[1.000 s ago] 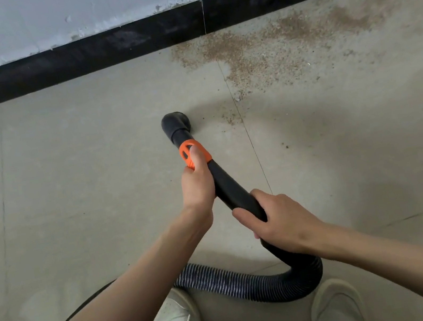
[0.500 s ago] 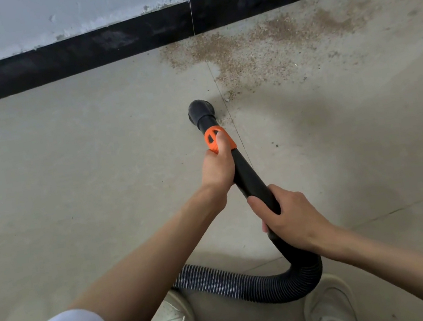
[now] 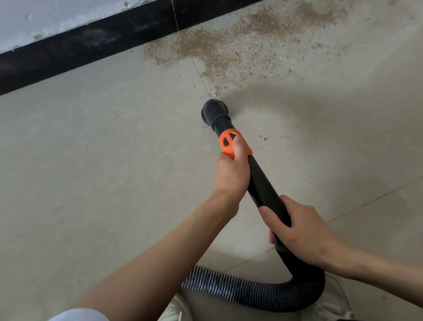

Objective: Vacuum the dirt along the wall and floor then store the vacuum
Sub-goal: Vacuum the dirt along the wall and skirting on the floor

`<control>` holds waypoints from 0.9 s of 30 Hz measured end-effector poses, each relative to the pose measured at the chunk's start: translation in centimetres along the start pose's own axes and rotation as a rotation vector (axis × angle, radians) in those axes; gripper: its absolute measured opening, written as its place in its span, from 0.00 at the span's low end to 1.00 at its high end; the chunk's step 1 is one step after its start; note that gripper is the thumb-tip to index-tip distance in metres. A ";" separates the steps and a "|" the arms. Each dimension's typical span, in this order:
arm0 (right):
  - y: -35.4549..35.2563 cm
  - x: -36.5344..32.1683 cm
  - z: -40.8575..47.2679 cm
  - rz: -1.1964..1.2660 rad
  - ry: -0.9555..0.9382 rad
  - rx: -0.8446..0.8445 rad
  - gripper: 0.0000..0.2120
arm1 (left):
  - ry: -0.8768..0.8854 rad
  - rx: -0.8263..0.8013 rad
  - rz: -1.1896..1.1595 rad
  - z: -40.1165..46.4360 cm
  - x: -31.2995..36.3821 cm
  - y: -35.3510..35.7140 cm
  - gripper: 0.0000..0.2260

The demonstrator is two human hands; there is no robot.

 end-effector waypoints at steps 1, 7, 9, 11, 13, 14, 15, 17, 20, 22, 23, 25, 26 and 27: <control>0.1 0.1 -0.2 0.003 0.002 0.008 0.14 | 0.003 -0.009 0.009 -0.1 0.0 0.1 0.20; 0.2 -0.5 0.0 0.012 -0.002 -0.019 0.15 | 0.003 0.000 -0.019 0.0 0.0 -0.4 0.21; 0.4 -1.0 0.4 -0.027 -0.016 -0.057 0.15 | -0.005 0.036 -0.048 0.0 -0.2 -1.2 0.21; 0.6 -1.4 0.7 -0.061 -0.027 -0.094 0.16 | -0.016 0.078 -0.080 -0.1 -0.7 -2.0 0.22; 1.0 -1.8 0.8 -0.107 -0.045 -0.132 0.18 | -0.029 0.115 -0.114 -0.3 -1.3 -2.7 0.22; 1.1 -1.9 0.8 -0.135 -0.056 -0.152 0.18 | -0.034 0.129 -0.126 -0.4 -1.6 -3.0 0.22; 1.3 -2.0 0.7 -0.158 -0.065 -0.169 0.18 | -0.038 0.136 -0.135 -0.6 -1.9 -3.3 0.23; 1.6 -1.9 0.6 -0.191 -0.071 -0.201 0.18 | -0.050 0.143 -0.156 -0.9 -2.6 -3.6 0.24; 2.0 -1.5 0.5 -0.211 -0.066 -0.271 0.16 | -0.081 0.163 -0.194 -1.7 -3.7 -4.2 0.23; 2.3 -1.4 0.3 -0.224 -0.063 -0.319 0.14 | -0.102 0.175 -0.230 -2.2 -4.5 -4.7 0.22; 2.4 -1.4 0.2 -0.223 -0.060 -0.340 0.14 | -0.114 0.176 -0.246 -2.4 -4.8 -4.9 0.22; 2.5 -1.4 -0.2 -0.212 -0.063 -0.384 0.11 | -0.138 0.181 -0.277 -3.0 -5.4 -5.3 0.21; 2.6 -1.4 -0.4 -0.211 -0.069 -0.406 0.10 | -0.149 0.188 -0.291 -3.3 -5.7 -5.5 0.21; 2.7 -1.4 -0.5 -0.216 -0.074 -0.426 0.10 | -0.158 0.197 -0.302 -3.5 -6.0 -5.6 0.20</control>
Point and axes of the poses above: each hand's wrist, its own z-axis towards the middle knuckle, its own y-axis out of the palm, x = y × z, the point moved 1 cm from there along z, towards the middle knuckle, and after that the axes turned 8 degrees about z, right-handed, at the moved point
